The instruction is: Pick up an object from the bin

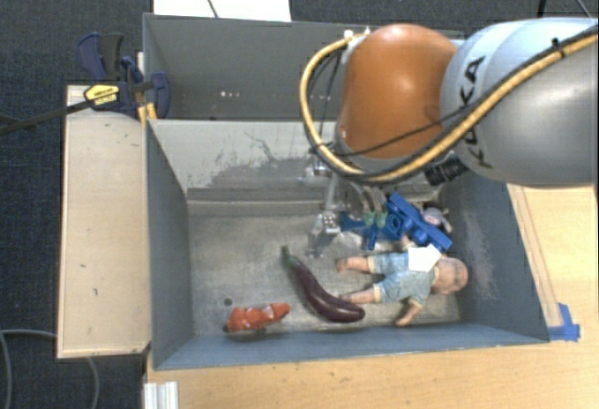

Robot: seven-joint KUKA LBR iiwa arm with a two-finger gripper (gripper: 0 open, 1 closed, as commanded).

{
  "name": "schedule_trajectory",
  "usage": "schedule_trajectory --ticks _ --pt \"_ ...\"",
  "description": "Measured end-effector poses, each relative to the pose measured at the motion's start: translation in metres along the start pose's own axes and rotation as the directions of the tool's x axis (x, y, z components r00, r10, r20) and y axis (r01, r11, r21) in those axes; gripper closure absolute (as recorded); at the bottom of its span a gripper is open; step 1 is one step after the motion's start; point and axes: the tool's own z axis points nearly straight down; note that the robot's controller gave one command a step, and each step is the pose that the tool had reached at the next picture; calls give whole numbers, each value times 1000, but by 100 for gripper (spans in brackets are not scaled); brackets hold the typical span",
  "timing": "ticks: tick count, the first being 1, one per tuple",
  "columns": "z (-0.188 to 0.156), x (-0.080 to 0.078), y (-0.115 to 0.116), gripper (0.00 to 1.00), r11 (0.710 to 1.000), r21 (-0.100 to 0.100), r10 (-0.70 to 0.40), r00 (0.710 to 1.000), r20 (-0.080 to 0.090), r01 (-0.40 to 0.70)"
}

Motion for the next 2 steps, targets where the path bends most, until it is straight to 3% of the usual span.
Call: schedule_trajectory --ticks 1,2 --pt "41 17 8 0 993 -1 -119 993 8 119" --pt "133 9 -70 100 999 0 43 999 0 -43"
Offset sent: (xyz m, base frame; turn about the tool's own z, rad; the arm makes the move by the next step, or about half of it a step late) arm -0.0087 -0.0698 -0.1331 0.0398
